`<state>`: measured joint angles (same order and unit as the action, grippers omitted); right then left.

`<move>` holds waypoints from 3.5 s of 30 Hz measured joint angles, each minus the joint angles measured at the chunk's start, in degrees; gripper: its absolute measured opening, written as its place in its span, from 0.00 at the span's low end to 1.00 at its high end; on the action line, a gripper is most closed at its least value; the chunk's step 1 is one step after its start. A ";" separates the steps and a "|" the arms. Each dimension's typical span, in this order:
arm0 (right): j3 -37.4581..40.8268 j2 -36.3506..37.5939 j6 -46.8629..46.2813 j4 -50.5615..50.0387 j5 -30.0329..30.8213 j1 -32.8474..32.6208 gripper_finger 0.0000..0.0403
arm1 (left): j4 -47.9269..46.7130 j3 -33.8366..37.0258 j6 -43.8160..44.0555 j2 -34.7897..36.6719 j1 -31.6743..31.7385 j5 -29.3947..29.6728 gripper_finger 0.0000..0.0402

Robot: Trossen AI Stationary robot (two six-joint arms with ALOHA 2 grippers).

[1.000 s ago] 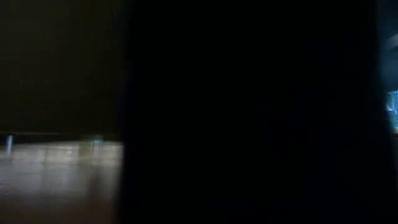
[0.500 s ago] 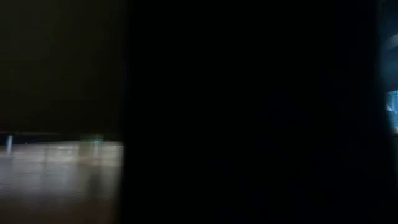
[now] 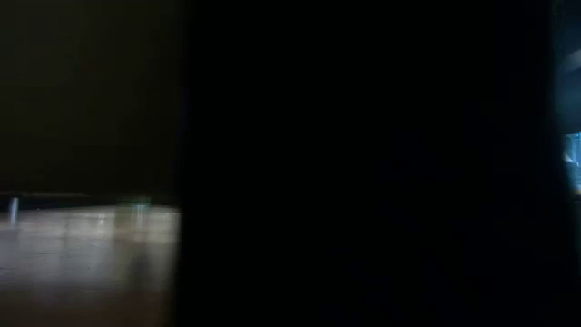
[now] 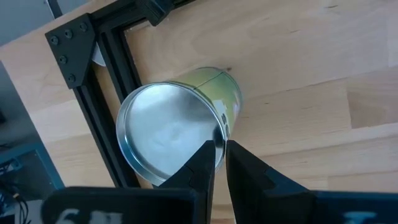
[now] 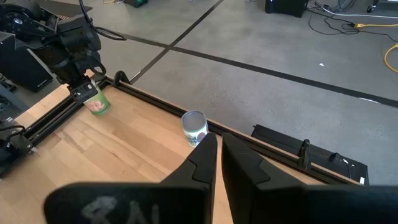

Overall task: Pick and place cans onto a shelf
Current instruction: Put the canned oranges on the shelf

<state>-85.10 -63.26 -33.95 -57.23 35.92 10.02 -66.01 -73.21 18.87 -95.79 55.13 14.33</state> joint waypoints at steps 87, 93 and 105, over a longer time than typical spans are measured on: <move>0.00 0.00 1.25 0.02 -0.04 -0.02 0.07 | -24.03 -16.34 28.56 26.10 -79.26 -20.08 0.00; 0.00 0.00 1.24 0.02 -0.02 -0.02 0.07 | -23.89 -16.11 42.60 25.53 -91.16 -17.65 0.00; 0.00 0.02 1.07 0.37 0.44 0.00 0.07 | -23.90 -16.11 58.23 15.26 -106.13 -11.29 0.00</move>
<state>-85.10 -63.24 -32.88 -56.86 36.36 10.02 -89.91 -89.32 77.11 -80.53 -51.00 3.04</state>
